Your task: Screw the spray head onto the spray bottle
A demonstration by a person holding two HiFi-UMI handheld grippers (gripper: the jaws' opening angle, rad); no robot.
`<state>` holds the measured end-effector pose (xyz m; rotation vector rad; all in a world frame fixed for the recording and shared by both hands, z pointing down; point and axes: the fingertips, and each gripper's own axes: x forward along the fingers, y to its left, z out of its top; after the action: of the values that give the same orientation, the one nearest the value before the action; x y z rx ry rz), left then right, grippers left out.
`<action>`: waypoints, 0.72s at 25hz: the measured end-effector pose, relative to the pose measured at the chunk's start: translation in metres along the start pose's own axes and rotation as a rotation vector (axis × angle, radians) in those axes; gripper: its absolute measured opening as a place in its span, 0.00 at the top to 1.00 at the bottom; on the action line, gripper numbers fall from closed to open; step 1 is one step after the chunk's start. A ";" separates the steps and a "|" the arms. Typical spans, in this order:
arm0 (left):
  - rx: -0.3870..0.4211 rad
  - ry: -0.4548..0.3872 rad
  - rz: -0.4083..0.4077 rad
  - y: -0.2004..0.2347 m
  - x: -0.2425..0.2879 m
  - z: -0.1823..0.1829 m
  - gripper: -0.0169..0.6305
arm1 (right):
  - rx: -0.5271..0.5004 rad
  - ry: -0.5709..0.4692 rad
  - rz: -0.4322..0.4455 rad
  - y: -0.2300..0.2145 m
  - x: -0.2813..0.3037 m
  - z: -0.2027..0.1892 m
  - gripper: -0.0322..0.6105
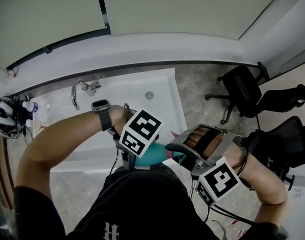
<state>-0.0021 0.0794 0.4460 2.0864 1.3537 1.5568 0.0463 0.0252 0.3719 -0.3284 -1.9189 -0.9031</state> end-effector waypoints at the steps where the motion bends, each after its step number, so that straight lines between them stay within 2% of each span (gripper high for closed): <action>1: -0.006 0.005 0.005 0.002 0.002 -0.002 0.32 | 0.012 -0.003 0.004 -0.002 0.002 0.000 0.73; 4: -0.024 -0.011 -0.011 0.002 0.006 -0.005 0.32 | 0.044 -0.017 0.034 0.000 0.009 0.000 0.73; 9: -0.052 -0.114 -0.112 -0.006 0.012 -0.004 0.32 | 0.083 -0.069 0.099 0.006 0.017 -0.001 0.73; 13: -0.047 -0.197 -0.104 -0.004 0.010 -0.001 0.31 | 0.110 -0.098 0.124 0.003 0.014 0.002 0.72; 15: -0.036 -0.216 -0.092 -0.004 0.009 0.000 0.31 | 0.077 -0.073 0.093 0.001 0.013 0.002 0.72; 18: -0.030 -0.183 -0.079 -0.003 0.011 -0.002 0.31 | -0.087 0.041 -0.022 -0.008 0.017 0.000 0.72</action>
<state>-0.0045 0.0887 0.4521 2.0733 1.3228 1.3122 0.0328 0.0172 0.3823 -0.3380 -1.8523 -1.0031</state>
